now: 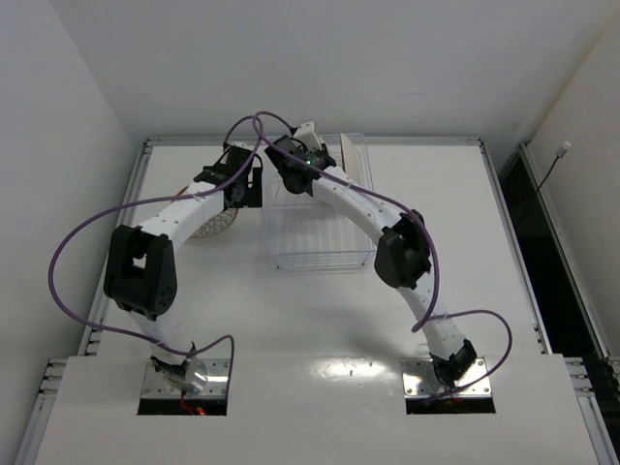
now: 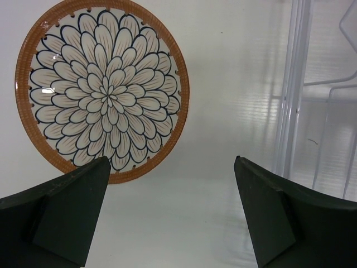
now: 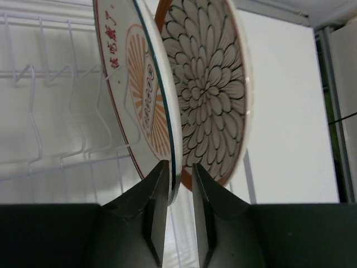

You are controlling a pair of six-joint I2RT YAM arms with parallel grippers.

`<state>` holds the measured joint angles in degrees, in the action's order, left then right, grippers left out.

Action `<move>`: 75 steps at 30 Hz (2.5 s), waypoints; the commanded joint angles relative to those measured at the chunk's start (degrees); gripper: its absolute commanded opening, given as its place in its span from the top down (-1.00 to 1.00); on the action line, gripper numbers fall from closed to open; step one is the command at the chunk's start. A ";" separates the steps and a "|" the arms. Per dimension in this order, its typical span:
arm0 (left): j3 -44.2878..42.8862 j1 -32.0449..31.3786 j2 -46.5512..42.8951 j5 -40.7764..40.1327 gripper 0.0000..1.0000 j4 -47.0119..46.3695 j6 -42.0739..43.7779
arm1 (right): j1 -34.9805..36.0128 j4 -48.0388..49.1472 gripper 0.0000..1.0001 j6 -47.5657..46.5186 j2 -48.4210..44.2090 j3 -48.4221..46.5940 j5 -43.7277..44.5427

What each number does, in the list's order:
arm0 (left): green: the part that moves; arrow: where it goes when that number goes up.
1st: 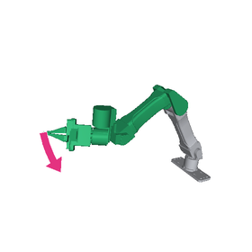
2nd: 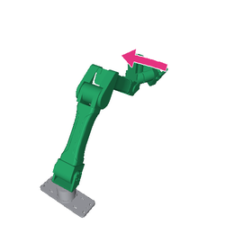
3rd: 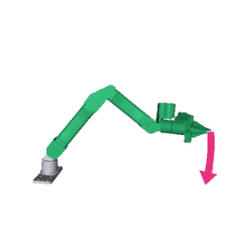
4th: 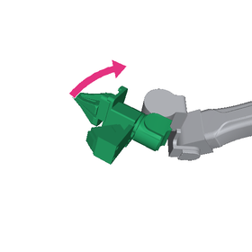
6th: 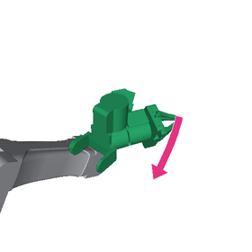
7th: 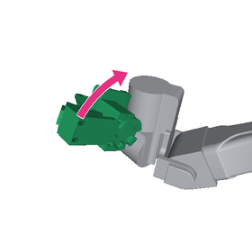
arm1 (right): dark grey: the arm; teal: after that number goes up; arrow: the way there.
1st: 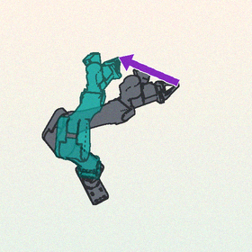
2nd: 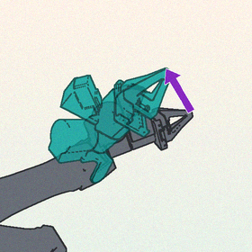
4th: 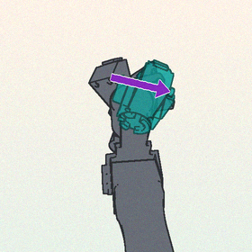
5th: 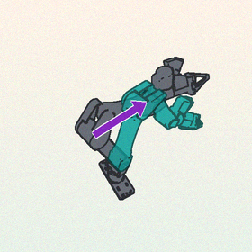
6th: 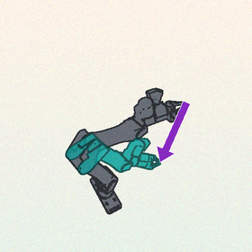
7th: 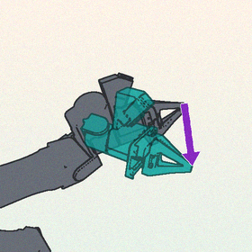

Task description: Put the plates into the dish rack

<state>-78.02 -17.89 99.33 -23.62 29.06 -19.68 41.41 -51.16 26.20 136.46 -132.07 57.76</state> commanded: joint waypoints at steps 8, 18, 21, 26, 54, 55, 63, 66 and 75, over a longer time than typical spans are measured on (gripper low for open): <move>-1.61 0.05 -0.80 -0.90 -0.84 -1.90 -0.09 | -1.33 -2.46 -0.24 2.38 -10.15 0.50 -5.37; -1.61 0.05 1.04 -5.04 -0.86 -1.90 -0.09 | 0.43 3.41 -0.91 -2.64 -31.32 13.19 -20.73; -1.61 0.05 3.94 -5.65 -0.86 -1.90 -0.09 | 1.04 8.24 -0.93 -2.64 -40.99 24.52 -29.52; -1.61 0.05 8.77 -8.55 -0.86 -1.37 0.43 | 1.04 10.98 -0.93 -0.36 -50.06 34.94 -39.97; -7.58 0.05 23.10 -3.10 0.37 2.76 4.92 | 0.52 8.45 -1.00 0.17 -62.28 43.56 -47.74; -7.59 0.05 23.10 -2.23 0.50 3.45 5.44 | 0.52 8.44 -1.00 0.17 -62.28 43.04 -47.74; -8.29 0.05 21.79 -2.83 1.00 4.08 4.83 | 0.52 5.63 -1.00 0.17 -62.81 42.51 -47.21; -8.29 0.05 18.12 -4.33 1.00 4.69 3.60 | 0.52 4.23 -1.00 0.17 -63.43 41.11 -47.21; -12.42 2.59 -2.45 2.15 1.00 6.10 -1.85 | 0.52 -4.57 -1.00 0.17 -68.34 37.66 -45.36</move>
<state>-86.08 -17.04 108.81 -27.22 36.67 -17.06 42.13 -53.10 25.74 72.64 -93.06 10.98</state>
